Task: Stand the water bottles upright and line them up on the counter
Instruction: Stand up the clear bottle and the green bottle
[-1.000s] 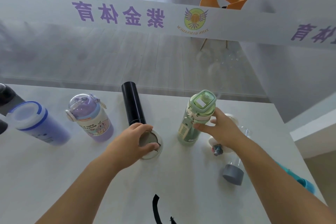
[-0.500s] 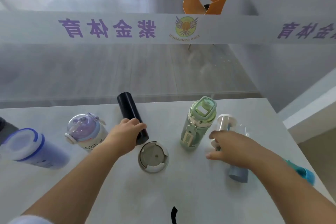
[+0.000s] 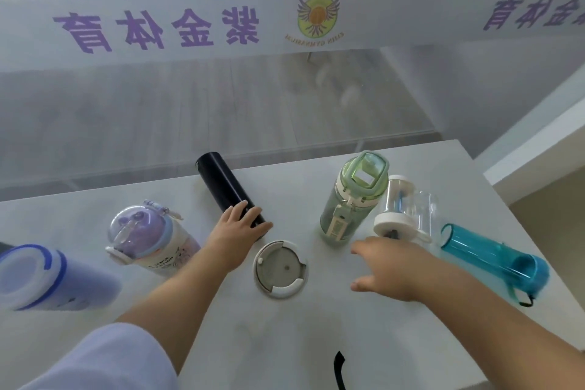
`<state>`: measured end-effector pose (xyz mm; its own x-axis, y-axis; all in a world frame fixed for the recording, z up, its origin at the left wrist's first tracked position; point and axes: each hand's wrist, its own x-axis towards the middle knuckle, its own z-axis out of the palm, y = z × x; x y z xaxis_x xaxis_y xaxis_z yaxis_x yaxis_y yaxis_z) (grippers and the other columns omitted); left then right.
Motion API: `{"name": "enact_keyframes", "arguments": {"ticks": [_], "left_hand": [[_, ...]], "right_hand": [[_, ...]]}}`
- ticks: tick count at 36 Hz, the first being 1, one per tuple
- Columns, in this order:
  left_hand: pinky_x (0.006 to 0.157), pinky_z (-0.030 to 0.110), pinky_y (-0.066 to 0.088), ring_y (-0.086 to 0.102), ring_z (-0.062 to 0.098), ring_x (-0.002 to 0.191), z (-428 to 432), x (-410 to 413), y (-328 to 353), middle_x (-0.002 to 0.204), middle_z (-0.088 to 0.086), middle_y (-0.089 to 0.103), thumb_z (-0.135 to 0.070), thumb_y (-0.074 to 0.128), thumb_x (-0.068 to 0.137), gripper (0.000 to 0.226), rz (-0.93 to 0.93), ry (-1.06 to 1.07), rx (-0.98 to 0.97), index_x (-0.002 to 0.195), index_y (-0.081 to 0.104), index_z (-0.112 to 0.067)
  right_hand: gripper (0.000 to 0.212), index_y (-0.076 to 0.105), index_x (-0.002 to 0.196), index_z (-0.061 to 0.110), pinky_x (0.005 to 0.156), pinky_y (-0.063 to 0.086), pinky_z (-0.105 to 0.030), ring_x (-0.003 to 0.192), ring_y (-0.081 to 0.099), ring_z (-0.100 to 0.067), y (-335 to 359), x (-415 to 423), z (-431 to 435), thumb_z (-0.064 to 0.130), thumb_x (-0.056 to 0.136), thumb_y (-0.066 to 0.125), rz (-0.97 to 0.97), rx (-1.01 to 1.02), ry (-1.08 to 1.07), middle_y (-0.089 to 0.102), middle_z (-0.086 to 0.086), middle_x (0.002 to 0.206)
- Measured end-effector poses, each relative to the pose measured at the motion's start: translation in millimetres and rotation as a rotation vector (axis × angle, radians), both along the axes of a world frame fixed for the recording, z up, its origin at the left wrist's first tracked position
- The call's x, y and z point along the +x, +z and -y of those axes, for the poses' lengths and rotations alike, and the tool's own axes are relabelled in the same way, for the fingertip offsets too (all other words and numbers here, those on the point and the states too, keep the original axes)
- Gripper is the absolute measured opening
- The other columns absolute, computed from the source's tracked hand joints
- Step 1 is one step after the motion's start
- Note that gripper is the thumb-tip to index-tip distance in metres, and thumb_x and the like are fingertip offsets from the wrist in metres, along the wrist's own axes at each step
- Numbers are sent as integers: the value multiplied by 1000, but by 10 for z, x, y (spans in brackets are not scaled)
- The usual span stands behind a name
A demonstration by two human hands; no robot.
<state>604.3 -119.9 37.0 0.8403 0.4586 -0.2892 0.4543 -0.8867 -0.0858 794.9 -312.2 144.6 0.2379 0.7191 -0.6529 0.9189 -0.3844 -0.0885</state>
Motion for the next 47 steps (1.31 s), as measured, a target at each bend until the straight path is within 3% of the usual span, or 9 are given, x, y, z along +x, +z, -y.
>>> {"name": "enact_keyframes", "arguments": {"ticks": [3,6,9,13,20,24,29,36,47], "left_hand": [[81,45,54,50,37,107,-68,-26,-192,115,2,51,-13,86,33,85,71,-4,87,107,48,-31],[78,41,53,41,34,105,-58,-12,-191,115,-1,46,-9,84,33,83,153,-29,118,104,46,-30],[82,52,53,55,42,107,-44,-15,-164,111,1,66,-6,86,37,81,109,-2,118,105,47,-28],[83,60,51,59,46,106,-18,-43,-123,110,3,68,-4,83,44,76,154,12,106,110,49,-25],[92,50,50,51,43,110,-35,65,131,125,4,59,-10,73,62,68,520,121,-2,123,45,-22],[86,45,52,50,37,113,-16,103,373,127,4,56,-15,76,69,63,798,241,-122,125,45,-18],[78,30,43,54,21,102,-11,115,701,123,-2,57,-24,77,72,62,949,435,-253,125,46,-20],[77,31,47,59,18,90,-76,78,938,99,-9,62,-32,79,67,55,1031,659,-441,113,49,-30],[78,30,41,51,20,97,-215,105,1191,106,-3,53,-29,78,71,64,866,775,-556,124,43,-20]], "right_hand": [[58,42,132,20,95,45,-38,117,52,-23,-31,-26,-10,53,86,55,0,-15,-3,51,0,132],[59,42,133,21,96,45,-38,119,51,-23,-57,-46,-13,54,86,55,10,-27,-2,51,-1,133],[60,40,135,22,97,44,-37,120,50,-23,-64,-62,-11,54,86,54,11,-32,-5,50,-1,134],[62,38,138,22,98,43,-36,121,49,-23,-50,-58,-6,52,87,55,-9,-32,-31,49,-1,136],[63,37,139,23,100,42,-34,125,46,-21,-36,-41,-37,53,87,55,-28,-11,-57,47,1,140],[66,35,141,24,99,40,-33,127,45,-21,-39,-57,-74,53,86,56,-43,15,-67,45,2,142],[65,36,140,21,98,40,-32,125,47,-21,-23,-75,-129,52,86,56,-44,24,-34,46,0,141],[64,38,137,23,95,44,-34,121,50,-21,-7,-70,-155,55,84,55,-13,29,-22,50,0,137],[66,38,138,24,96,44,-33,120,51,-20,0,-52,-106,57,83,56,0,51,-44,51,1,135]]}}
